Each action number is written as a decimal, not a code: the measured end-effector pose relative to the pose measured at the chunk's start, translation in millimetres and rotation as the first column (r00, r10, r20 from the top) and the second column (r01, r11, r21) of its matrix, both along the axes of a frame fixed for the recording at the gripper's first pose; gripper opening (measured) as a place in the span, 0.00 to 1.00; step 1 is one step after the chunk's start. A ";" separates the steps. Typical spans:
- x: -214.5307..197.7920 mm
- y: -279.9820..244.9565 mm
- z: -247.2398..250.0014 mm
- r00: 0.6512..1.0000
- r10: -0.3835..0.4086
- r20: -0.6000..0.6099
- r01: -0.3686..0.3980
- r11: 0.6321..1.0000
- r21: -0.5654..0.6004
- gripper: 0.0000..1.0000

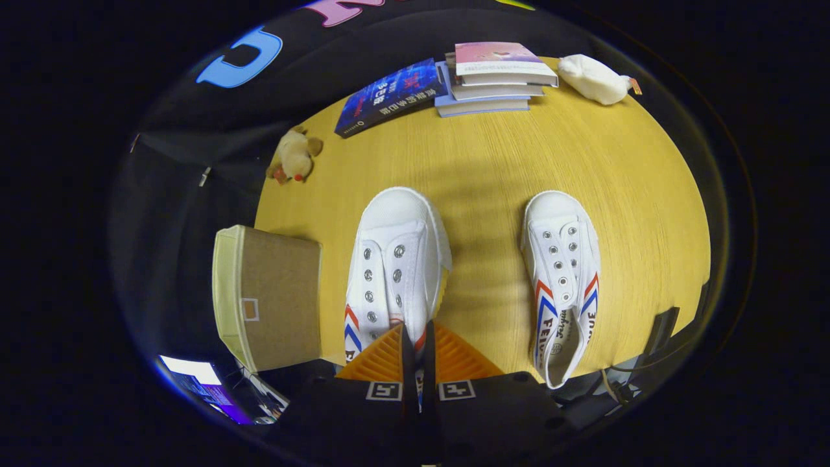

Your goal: Open the storage box then place both shoes into the box .Put the left shoe in first, then the right shoe, with the right side of both shoes facing outward in a uniform manner.

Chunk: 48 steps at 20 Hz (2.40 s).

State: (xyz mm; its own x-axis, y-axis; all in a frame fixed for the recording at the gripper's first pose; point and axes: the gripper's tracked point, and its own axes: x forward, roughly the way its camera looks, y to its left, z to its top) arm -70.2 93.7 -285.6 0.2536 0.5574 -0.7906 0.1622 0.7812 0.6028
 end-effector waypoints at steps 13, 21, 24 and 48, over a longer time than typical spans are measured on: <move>32.9 136.1 172.5 0.999 0.024 0.047 -0.034 0.977 0.210 0.06; 30.4 251.4 185.5 0.994 0.065 -0.092 -0.038 0.964 0.264 0.06; 29.7 285.7 168.7 0.988 0.080 -0.132 -0.046 0.968 0.247 0.06; 20.5 387.0 23.8 0.960 0.085 -0.266 -0.076 0.996 0.043 0.06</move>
